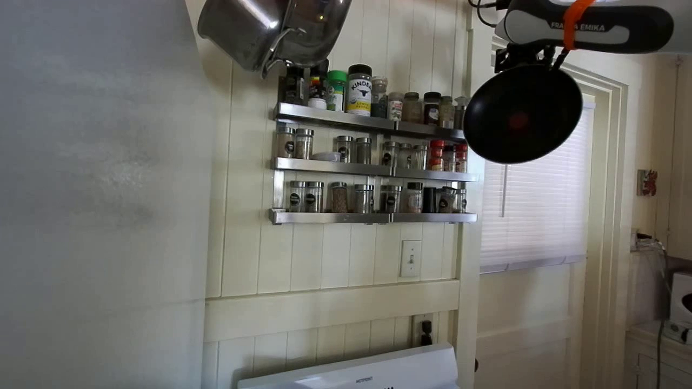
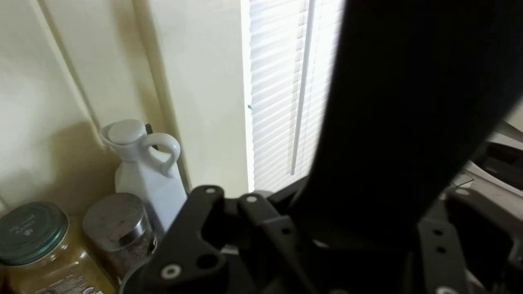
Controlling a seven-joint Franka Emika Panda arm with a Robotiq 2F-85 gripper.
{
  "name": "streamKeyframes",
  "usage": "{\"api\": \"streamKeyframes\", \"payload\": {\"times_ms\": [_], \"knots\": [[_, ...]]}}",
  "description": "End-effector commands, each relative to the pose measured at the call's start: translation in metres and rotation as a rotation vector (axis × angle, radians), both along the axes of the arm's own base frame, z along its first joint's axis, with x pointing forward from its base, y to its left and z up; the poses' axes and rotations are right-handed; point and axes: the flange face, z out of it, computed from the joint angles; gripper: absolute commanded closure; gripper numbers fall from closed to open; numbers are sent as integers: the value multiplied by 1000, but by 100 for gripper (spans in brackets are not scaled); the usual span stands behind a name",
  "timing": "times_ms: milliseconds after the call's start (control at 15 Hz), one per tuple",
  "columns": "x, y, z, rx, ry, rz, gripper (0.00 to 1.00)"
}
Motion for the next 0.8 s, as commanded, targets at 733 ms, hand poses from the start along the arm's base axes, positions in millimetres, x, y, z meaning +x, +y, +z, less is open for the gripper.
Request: {"api": "streamKeyframes", "payload": {"times_ms": [733], "knots": [[-20,-27,14,109,-30,-85,97]]}}
